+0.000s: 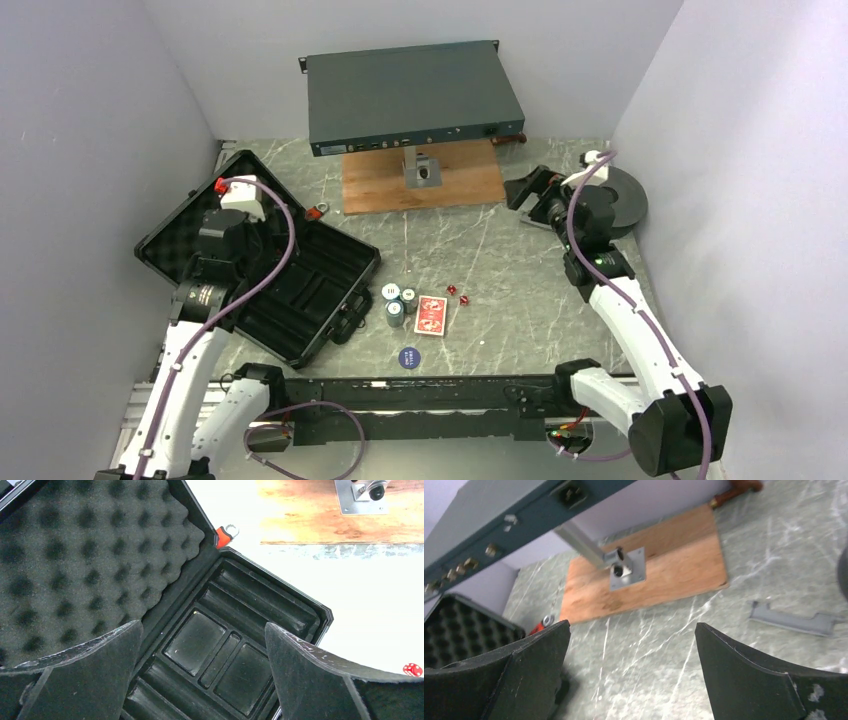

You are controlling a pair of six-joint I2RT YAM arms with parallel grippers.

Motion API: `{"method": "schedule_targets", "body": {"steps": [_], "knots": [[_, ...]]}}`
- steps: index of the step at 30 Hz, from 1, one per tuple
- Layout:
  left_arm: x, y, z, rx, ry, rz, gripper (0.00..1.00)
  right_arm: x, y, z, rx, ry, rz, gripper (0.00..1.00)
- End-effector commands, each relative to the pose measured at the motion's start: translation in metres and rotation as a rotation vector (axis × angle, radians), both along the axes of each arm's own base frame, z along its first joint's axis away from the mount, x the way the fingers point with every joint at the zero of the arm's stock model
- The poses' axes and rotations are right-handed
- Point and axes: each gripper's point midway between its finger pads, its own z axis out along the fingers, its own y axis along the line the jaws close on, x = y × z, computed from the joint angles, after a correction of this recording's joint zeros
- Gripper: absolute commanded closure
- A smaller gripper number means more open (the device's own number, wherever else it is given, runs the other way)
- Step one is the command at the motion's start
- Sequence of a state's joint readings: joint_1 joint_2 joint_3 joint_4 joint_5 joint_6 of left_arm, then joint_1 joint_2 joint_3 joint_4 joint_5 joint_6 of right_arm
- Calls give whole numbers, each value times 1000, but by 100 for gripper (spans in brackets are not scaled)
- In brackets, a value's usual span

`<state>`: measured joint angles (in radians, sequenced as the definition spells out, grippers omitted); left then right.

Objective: Pack up texas hold em set

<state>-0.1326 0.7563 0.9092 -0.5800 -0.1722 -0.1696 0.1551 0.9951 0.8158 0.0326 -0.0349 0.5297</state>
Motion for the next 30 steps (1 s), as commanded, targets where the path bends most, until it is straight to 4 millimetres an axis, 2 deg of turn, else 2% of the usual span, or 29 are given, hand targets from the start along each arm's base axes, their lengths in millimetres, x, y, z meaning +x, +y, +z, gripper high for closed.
{"method": "schedule_targets", "body": {"steps": [1,9,18,24,30], "knots": [[5,-6,24,1,-71,-28,1,-11,24,3,-34,36,62,0],[1,-8,22,9,-63,-27,3,-35,75,-26,-50,180,273,0],[-4,-8,23,-1,-80,-24,4,-66,103,-44,-107,273,354,0],[-8,-9,15,-13,-56,-20,6,-79,123,-59,-147,343,404,0],[-9,-14,6,-20,-28,-40,11,-92,153,-69,-224,346,501,0]]}}
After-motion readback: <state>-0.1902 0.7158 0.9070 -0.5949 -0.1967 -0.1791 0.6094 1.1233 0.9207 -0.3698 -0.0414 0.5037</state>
